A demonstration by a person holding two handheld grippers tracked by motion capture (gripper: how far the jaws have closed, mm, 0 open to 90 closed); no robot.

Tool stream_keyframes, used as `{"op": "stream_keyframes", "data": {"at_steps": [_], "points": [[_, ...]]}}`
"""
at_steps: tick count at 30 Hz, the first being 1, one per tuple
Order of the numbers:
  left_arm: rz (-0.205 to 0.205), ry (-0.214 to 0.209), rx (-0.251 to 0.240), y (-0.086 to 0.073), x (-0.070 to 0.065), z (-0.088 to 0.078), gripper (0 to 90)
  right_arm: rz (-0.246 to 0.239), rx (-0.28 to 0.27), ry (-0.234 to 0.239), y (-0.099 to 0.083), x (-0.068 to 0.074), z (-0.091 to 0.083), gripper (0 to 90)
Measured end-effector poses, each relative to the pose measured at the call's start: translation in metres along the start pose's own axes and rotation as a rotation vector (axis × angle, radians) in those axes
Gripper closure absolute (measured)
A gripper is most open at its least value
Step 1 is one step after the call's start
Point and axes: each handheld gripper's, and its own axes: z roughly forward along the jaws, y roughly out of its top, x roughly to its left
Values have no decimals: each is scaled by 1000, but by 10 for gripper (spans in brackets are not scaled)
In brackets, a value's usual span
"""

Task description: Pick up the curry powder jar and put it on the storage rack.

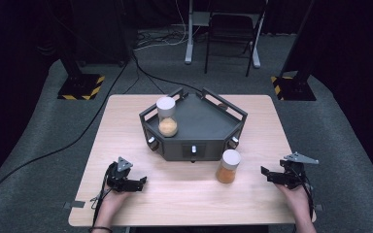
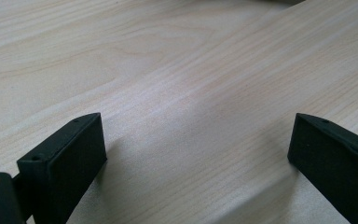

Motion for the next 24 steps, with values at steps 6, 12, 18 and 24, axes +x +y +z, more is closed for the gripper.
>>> {"op": "stream_keyframes", "data": {"at_steps": [6, 12, 18, 24], "points": [[0, 0, 0, 0, 0, 0, 36, -16, -23, 30, 6, 5, -9, 81], [0, 0, 0, 0, 0, 0, 35, -3, -54, 92, 11, 7, -19, 83], [0, -1, 0, 0, 0, 0, 35, -39, -78, 125, 18, 19, -26, 84], [0, -1, 0, 0, 0, 0, 35, -83, -101, 161, 24, 33, -31, 86]]}}
